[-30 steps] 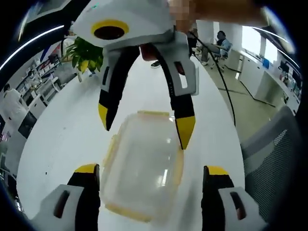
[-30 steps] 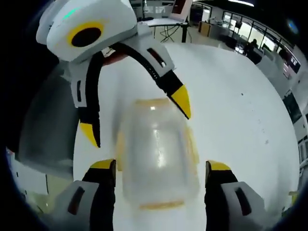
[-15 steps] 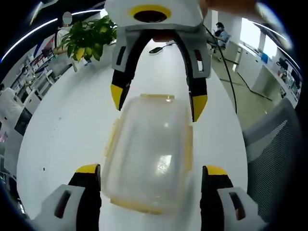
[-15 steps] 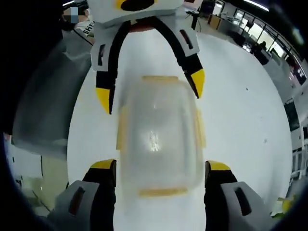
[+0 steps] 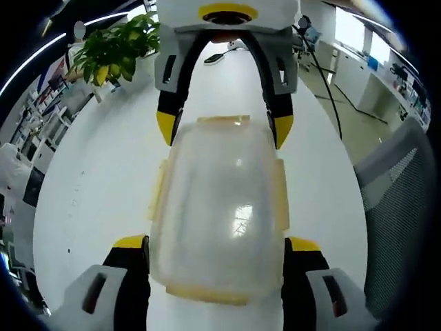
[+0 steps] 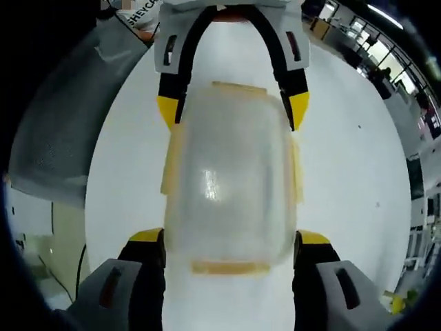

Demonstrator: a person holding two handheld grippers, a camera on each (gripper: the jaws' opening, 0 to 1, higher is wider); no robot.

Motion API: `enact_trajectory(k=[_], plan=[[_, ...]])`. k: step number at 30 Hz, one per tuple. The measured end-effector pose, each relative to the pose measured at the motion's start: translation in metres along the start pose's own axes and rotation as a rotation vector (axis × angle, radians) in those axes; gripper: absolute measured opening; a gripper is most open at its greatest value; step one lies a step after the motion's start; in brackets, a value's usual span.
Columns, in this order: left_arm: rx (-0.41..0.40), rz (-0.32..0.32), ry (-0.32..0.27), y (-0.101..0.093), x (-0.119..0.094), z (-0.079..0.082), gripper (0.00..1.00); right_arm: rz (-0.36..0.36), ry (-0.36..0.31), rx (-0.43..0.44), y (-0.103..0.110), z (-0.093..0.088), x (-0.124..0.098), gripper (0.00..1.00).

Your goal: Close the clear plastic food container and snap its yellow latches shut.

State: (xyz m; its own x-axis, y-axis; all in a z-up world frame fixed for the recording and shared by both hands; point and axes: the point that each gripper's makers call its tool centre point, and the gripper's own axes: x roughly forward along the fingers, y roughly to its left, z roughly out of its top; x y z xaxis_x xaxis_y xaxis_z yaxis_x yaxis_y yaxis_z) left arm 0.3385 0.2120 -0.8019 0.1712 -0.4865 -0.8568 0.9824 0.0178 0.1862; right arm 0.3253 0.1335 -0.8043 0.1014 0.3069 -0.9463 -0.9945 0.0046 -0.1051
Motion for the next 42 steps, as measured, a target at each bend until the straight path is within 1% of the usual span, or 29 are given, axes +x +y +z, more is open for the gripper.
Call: enact_trajectory(k=[4, 8, 11, 15, 19, 25, 31, 39, 42], plan=[[0.0, -0.009, -0.003, 0.001, 0.0, 0.001, 0.75, -0.002, -0.009, 0.004, 0.0, 0.001, -0.001, 0.73], [-0.003, -0.015, -0.01, 0.001, 0.0, 0.001, 0.75, 0.006, -0.043, 0.009, 0.001, 0.001, -0.001, 0.73], [-0.008, -0.006, 0.005, 0.0, 0.001, 0.0, 0.75, 0.009, -0.066, 0.008, 0.001, 0.003, 0.0, 0.72], [-0.016, 0.001, 0.021, -0.003, -0.001, -0.004, 0.75, 0.01, -0.076, 0.002, 0.003, 0.007, 0.001, 0.72], [-0.024, 0.006, 0.022, -0.005, -0.005, -0.008, 0.75, 0.015, -0.072, -0.01, 0.004, 0.011, 0.002, 0.72], [-0.037, 0.014, 0.045, -0.009, -0.011, -0.021, 0.75, 0.026, -0.077, -0.026, 0.008, 0.025, 0.006, 0.73], [-0.062, 0.03, 0.037, -0.014, -0.02, -0.032, 0.75, 0.036, -0.063, -0.051, 0.01, 0.038, 0.011, 0.73], [-0.084, 0.046, 0.057, -0.018, -0.03, -0.05, 0.75, 0.049, -0.081, -0.078, 0.013, 0.058, 0.017, 0.73], [-0.086, 0.05, 0.072, -0.02, -0.035, -0.061, 0.75, 0.048, -0.089, -0.083, 0.015, 0.069, 0.02, 0.73]])
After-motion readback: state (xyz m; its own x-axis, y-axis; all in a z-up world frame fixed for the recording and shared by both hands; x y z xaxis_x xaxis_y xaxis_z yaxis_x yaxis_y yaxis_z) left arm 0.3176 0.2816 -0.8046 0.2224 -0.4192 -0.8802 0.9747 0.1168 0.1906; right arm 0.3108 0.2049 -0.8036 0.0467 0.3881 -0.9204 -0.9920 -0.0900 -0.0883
